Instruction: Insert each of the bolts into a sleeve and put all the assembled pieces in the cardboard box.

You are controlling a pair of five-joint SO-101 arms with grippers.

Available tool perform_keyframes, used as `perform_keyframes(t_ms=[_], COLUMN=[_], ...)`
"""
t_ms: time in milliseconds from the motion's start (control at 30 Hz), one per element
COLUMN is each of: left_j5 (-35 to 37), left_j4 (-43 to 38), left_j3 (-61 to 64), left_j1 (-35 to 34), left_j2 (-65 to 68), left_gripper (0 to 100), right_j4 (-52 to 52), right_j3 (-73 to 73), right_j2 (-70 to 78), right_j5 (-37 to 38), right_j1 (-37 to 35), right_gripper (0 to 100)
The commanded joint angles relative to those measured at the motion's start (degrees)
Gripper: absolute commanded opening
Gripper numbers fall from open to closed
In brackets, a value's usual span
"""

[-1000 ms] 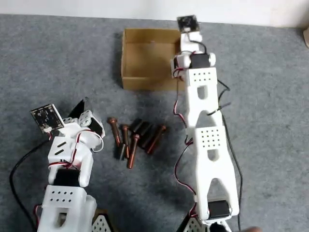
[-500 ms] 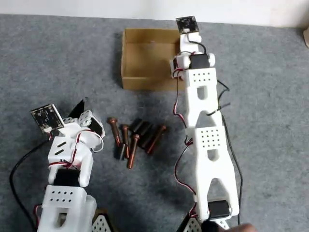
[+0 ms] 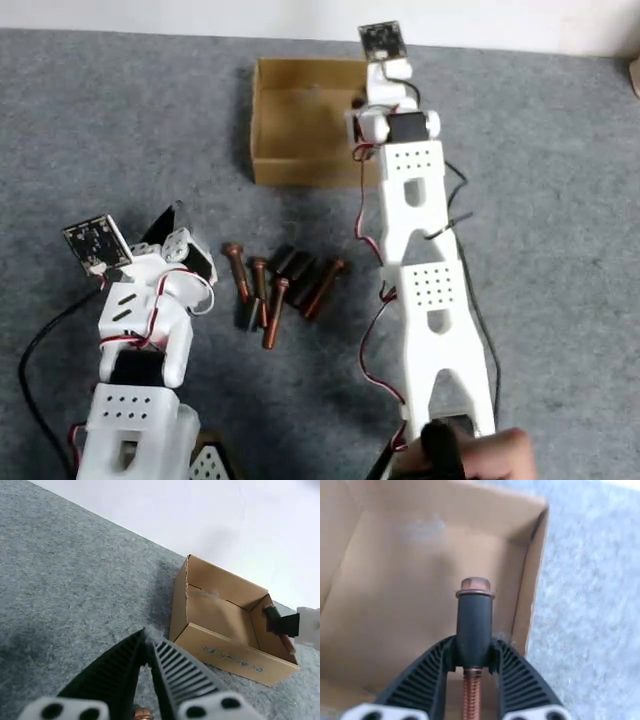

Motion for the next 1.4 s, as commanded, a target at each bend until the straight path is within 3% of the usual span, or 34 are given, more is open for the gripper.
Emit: perform_keyframes(t_ms=[0,300,533,800,1033,1233,1367], left_j5=[0.18,0.09,-3.96,-4.13,-4.13,-4.04,-4.04], left_j4=[0.18,0.18,0.09,0.09,0.09,0.44,9.32], left_j3=[-2.24,-2.24,-1.45,-1.36,-1.19,-1.54,-5.41], left_j1=[-0.04,0.57,2.59,2.59,2.68,2.68,2.77], left_j2=[0.04,0.04,0.04,-0.04,-0.04,-0.04,-0.04], left_gripper=[1,1,1,1,1,1,1], right_j4=[-5.58,-10.59,-8.31,-3.82,5.85,24.40,27.74], right_j3=[-5.85,0.04,-0.04,-1.80,-9.10,-8.75,-6.99], right_j2=[-1.10,-0.40,-0.48,-1.36,-9.01,-21.32,-27.91], right_j5=[0.18,0.35,0.26,0.18,0.09,0.00,-4.66], right_j1=[-0.40,0.13,0.22,0.04,0.31,-1.54,-0.75], right_gripper=[0.5,0.9,26.7,27.8,27.8,27.8,27.8])
